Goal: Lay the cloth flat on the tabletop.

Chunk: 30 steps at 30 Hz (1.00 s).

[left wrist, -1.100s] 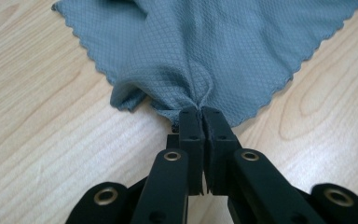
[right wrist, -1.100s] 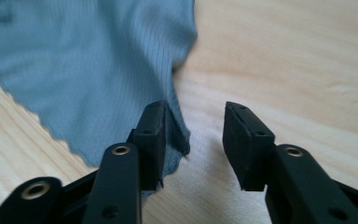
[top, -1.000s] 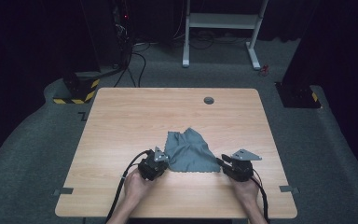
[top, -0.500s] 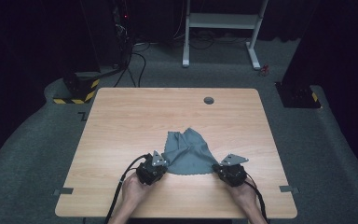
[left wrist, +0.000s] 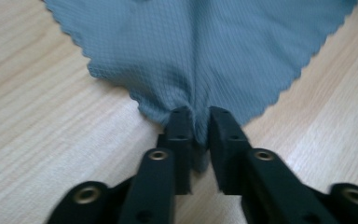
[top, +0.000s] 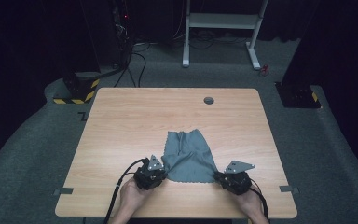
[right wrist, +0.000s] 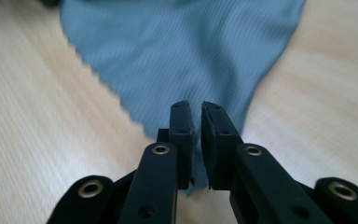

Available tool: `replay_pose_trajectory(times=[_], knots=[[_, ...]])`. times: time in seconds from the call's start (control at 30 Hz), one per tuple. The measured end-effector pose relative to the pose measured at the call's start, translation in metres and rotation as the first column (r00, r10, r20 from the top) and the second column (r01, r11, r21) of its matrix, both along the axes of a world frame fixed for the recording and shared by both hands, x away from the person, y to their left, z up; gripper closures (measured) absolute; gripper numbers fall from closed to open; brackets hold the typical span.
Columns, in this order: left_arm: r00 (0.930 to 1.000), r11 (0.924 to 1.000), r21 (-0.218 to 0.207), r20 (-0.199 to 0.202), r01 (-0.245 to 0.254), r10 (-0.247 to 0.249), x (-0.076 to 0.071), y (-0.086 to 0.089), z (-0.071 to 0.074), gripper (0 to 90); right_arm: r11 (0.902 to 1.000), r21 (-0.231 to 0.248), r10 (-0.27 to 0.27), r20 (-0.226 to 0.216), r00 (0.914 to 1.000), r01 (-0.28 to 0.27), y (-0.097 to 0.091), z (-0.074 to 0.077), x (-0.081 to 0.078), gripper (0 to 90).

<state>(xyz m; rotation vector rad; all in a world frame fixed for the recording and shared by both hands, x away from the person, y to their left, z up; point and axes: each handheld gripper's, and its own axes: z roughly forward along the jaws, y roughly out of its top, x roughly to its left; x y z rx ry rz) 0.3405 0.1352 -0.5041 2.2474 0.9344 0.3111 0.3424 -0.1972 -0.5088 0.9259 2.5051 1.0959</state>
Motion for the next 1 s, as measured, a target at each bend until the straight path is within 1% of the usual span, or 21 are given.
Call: replay_pose_trajectory(times=[0.07,0.1,0.13,0.17,0.23,0.3,0.37,0.4,0.43,0.47,0.5,0.57,0.63,0.7,0.73,0.8,0.83,0.87,0.93,0.97,1.0], knots=[[0.9998,0.9982,-0.057,0.002,-0.020,0.020,0.003,0.006,0.005,73.3,0.9993,0.031,-0.023,0.026,0.9994,0.022,-0.002,0.008,0.006,78.5],[0.9992,0.9956,-0.086,0.007,-0.038,0.039,0.006,0.010,0.008,70.9,0.9983,0.043,-0.041,0.039,0.9984,0.040,-0.002,0.012,0.010,76.9],[0.9984,0.9932,-0.103,0.009,-0.055,0.056,0.008,0.012,0.010,69.6,0.9968,0.053,-0.062,0.048,0.9969,0.060,-0.003,0.015,0.017,75.4],[0.9976,0.9924,-0.104,0.015,-0.066,0.068,0.009,0.013,0.012,68.7,0.9955,0.058,-0.077,0.050,0.9958,0.074,-0.003,0.017,0.025,74.2],[0.9942,0.9908,-0.093,0.034,-0.099,0.102,0.015,0.014,0.013,65.6,0.9917,0.071,-0.110,0.033,0.9934,0.107,-0.001,0.019,0.039,71.3],[0.9887,0.9866,-0.081,0.037,-0.142,0.145,0.025,0.013,0.011,61.6,0.9877,0.078,-0.135,-0.005,0.9908,0.135,0.005,0.019,0.059,69.7],[0.9818,0.9804,-0.077,0.041,-0.182,0.185,0.037,0.012,0.008,58.8,0.9842,0.084,-0.154,-0.027,0.9877,0.156,0.012,0.016,0.074,68.9],[0.9784,0.9776,-0.070,0.044,-0.198,0.202,0.043,0.010,0.006,58.0,0.9823,0.082,-0.166,-0.038,0.9854,0.169,0.016,0.015,0.082,68.3],[0.9757,0.9758,-0.058,0.048,-0.211,0.214,0.049,0.009,0.004,57.6,0.9811,0.072,-0.177,-0.035,0.9835,0.180,0.019,0.013,0.090,68.1],[0.9732,0.9742,-0.048,0.055,-0.221,0.223,0.057,0.006,0.001,57.3,0.9783,0.065,-0.194,-0.047,0.9799,0.197,0.023,0.012,0.096,68.1],[0.9721,0.9731,-0.047,0.056,-0.225,0.228,0.061,0.004,0.000,56.4,0.9752,0.058,-0.210,-0.055,0.9761,0.213,0.028,0.010,0.105,68.0],[0.9691,0.9701,-0.044,0.052,-0.239,0.241,0.071,0.000,-0.004,54.7,0.9718,0.045,-0.229,-0.052,0.9720,0.232,0.035,0.008,0.115,67.3],[0.9647,0.9661,-0.042,0.058,-0.255,0.257,0.078,-0.004,-0.006,53.3,0.9671,0.043,-0.249,-0.051,0.9673,0.251,0.040,0.007,0.123,66.9],[0.9600,0.9623,-0.035,0.068,-0.270,0.272,0.084,-0.006,-0.008,52.4,0.9637,0.041,-0.261,-0.071,0.9628,0.264,0.045,0.005,0.132,65.9],[0.9591,0.9621,-0.021,0.076,-0.272,0.273,0.086,-0.006,-0.008,52.4,0.9625,0.038,-0.265,-0.081,0.9608,0.269,0.047,0.004,0.135,65.9],[0.9557,0.9591,-0.002,0.083,-0.283,0.282,0.089,-0.007,-0.010,52.2,0.9625,0.043,-0.264,-0.083,0.9611,0.268,0.050,0.001,0.138,67.1],[0.9550,0.9587,0.014,0.093,-0.284,0.282,0.091,-0.007,-0.011,52.2,0.9619,0.038,-0.267,-0.090,0.9596,0.271,0.051,0.000,0.139,68.3],[0.9550,0.9585,0.016,0.092,-0.285,0.282,0.091,-0.007,-0.012,52.0,0.9617,0.033,-0.268,-0.099,0.9584,0.272,0.052,-0.002,0.140,69.3],[0.9555,0.9593,0.019,0.096,-0.282,0.279,0.092,-0.008,-0.013,51.4,0.9655,0.013,-0.257,-0.111,0.9600,0.260,0.055,-0.005,0.142,75.7],[0.9560,0.9604,0.031,0.110,-0.277,0.272,0.092,-0.008,-0.012,51.4,0.9665,0.003,-0.255,-0.104,0.9613,0.257,0.057,-0.005,0.141,81.3],[0.9566,0.9615,0.039,0.119,-0.272,0.266,0.091,-0.008,-0.012,52.2,0.9694,-0.013,-0.245,-0.087,0.9655,0.245,0.058,-0.004,0.141,86.5]])
